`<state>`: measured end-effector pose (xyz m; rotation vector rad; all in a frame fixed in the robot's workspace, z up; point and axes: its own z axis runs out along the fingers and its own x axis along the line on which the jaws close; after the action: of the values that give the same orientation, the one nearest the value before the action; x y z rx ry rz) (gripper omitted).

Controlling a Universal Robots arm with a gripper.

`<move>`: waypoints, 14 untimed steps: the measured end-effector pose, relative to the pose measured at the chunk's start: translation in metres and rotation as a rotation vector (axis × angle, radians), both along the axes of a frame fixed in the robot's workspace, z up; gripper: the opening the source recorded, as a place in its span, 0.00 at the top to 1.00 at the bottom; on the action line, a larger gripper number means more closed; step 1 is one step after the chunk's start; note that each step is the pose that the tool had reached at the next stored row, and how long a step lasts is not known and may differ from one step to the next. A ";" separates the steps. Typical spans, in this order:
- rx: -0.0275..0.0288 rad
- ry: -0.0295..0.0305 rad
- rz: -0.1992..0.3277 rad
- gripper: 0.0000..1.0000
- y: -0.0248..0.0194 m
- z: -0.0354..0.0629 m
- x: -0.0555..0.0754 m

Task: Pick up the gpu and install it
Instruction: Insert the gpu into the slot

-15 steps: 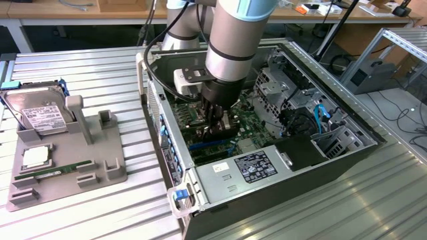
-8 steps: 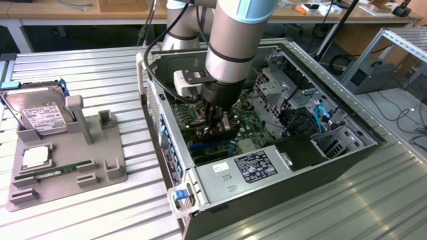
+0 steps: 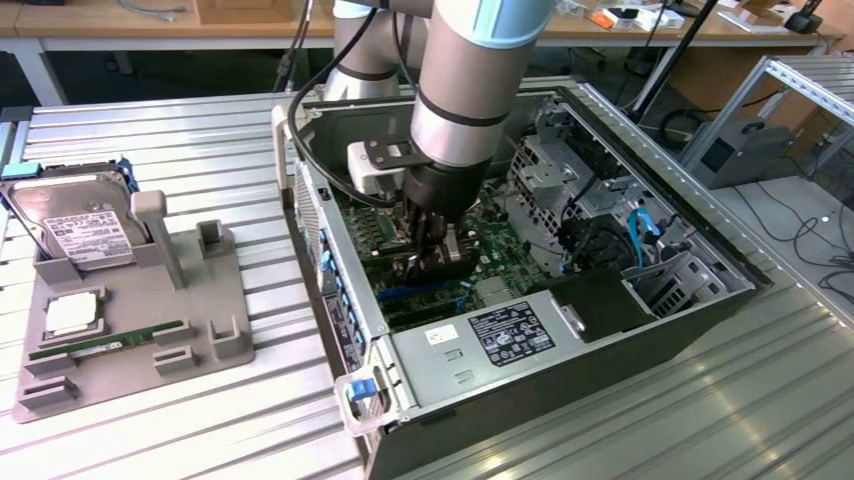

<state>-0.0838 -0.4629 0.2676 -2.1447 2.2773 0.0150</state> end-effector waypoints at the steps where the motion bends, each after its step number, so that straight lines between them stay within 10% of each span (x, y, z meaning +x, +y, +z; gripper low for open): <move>1: -0.0002 0.0000 0.000 0.73 -0.0003 -0.0003 0.000; 14: -0.0020 0.0005 0.000 0.73 -0.0005 0.0031 0.005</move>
<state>-0.0787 -0.4634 0.2708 -2.1460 2.2785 0.0133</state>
